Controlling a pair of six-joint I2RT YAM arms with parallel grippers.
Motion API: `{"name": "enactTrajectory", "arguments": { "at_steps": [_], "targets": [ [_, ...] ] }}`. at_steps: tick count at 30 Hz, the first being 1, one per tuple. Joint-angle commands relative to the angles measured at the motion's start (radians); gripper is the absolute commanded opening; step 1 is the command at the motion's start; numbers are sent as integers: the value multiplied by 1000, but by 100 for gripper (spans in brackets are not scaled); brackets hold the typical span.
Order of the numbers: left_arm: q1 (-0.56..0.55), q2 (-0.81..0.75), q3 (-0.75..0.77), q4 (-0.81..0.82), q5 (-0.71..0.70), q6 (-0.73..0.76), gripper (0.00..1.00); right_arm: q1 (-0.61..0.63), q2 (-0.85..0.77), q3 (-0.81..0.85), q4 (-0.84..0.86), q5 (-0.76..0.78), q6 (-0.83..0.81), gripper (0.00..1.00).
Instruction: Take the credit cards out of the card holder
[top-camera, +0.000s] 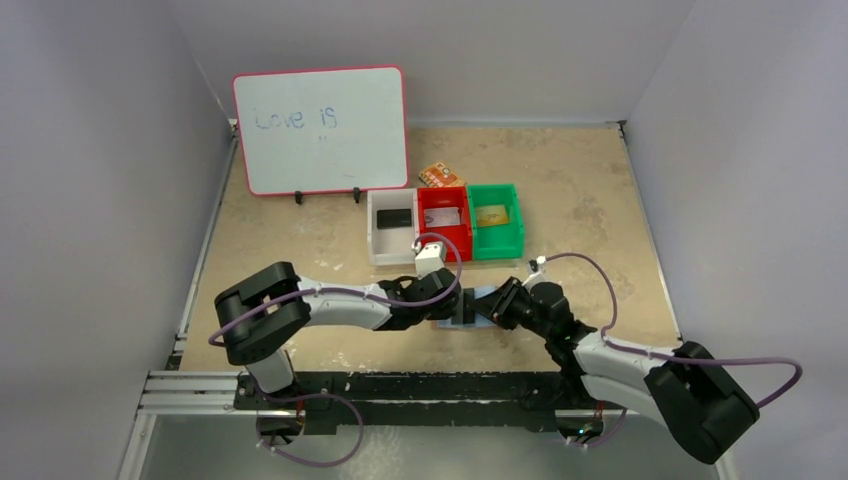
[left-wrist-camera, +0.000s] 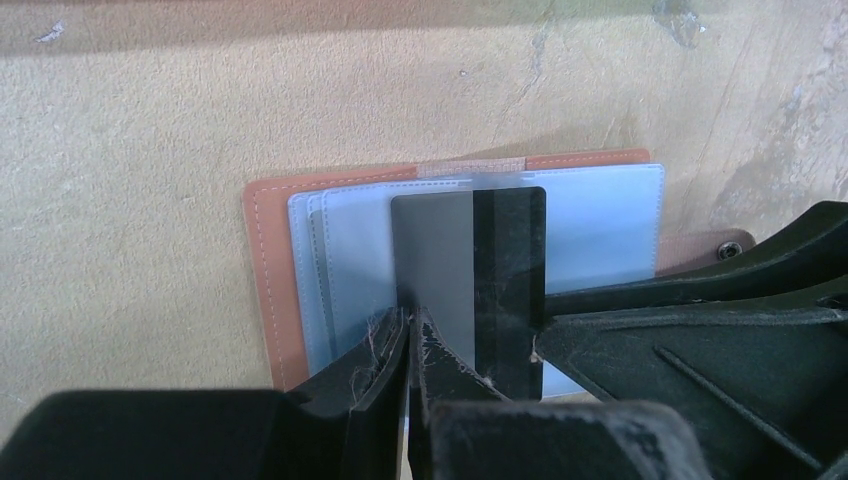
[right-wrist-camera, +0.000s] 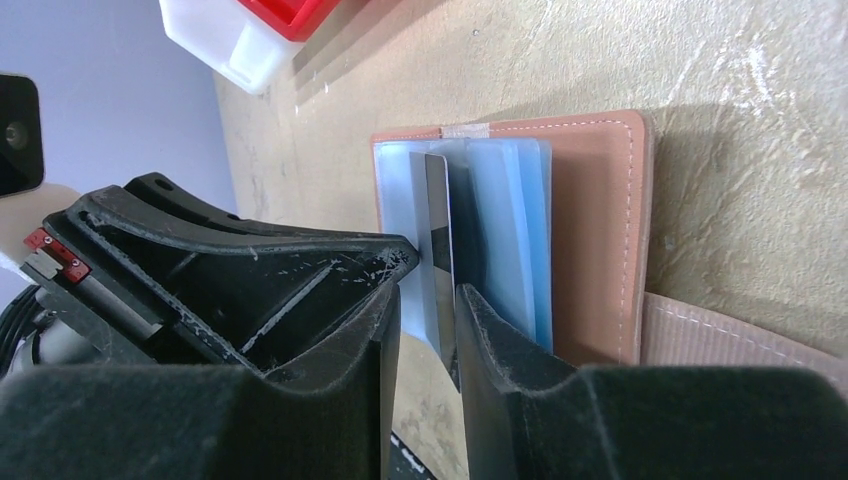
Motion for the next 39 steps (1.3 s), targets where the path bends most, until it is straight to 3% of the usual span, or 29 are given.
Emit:
{"name": "enactTrajectory", "arguments": {
  "at_steps": [1, 9, 19, 31, 39],
  "targets": [
    [-7, -5, -34, -104, 3, -2, 3, -3, 14, 33, 11, -14, 1, 28],
    [-7, -11, -34, -112, -2, -1, 3, -7, 87, 47, 70, -41, 23, 23],
    [-7, -29, -41, -150, -40, -3, 2, -17, 92, 59, 59, -50, 6, 0],
    [-6, -56, -47, -205, -102, -12, 2, -30, -79, 106, -206, 39, -67, 0],
    [-8, -102, -56, -179, -100, -15, 4, -31, -243, 99, -286, 66, -89, 0]
  ]
}}
